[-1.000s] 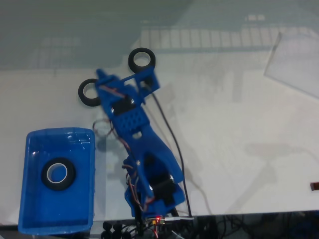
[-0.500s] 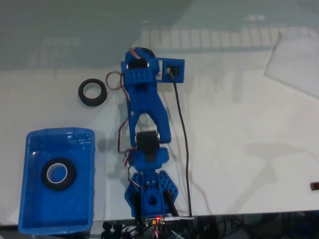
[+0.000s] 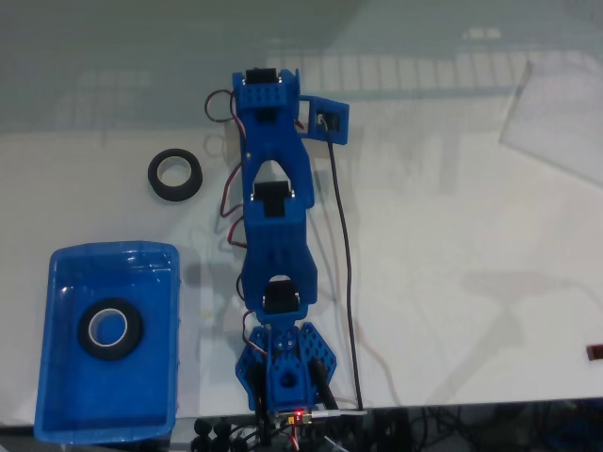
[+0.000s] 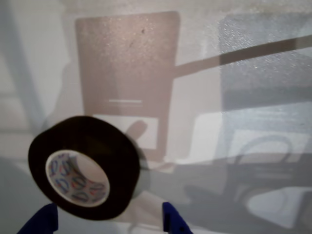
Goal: Grasp all tape and put them in the bin.
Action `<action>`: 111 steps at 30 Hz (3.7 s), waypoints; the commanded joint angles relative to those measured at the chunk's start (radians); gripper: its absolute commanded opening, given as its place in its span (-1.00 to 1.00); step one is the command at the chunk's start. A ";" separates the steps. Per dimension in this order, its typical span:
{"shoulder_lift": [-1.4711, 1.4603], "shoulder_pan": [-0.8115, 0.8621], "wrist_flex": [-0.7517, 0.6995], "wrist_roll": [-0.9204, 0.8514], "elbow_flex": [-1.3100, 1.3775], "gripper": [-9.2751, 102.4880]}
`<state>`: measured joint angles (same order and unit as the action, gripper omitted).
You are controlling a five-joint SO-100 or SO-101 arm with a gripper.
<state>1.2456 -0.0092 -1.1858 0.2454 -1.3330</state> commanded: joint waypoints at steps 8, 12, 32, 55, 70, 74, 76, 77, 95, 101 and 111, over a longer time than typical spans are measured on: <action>-0.138 0.011 -0.078 -0.014 0.230 -0.34; -0.209 0.009 -0.120 -0.020 0.308 -0.39; -0.347 -0.005 -0.137 -0.041 0.420 -0.83; 0.578 -0.241 -0.146 -0.112 -0.103 -0.83; 1.075 -0.925 -0.138 -0.262 -0.604 -0.83; 1.108 -1.088 -0.127 -0.295 -0.689 -0.83; 1.123 -1.160 -0.127 -0.299 -0.730 -0.83; 1.126 -1.192 -0.127 -0.299 -0.746 -0.83; 1.210 -1.284 -0.069 -0.264 -0.831 -0.37; 1.213 -1.206 -0.023 -0.227 -0.831 -0.33; 1.157 -0.824 0.049 -0.196 -0.818 -0.34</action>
<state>2.4222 -0.9465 -1.1643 0.0445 -2.1706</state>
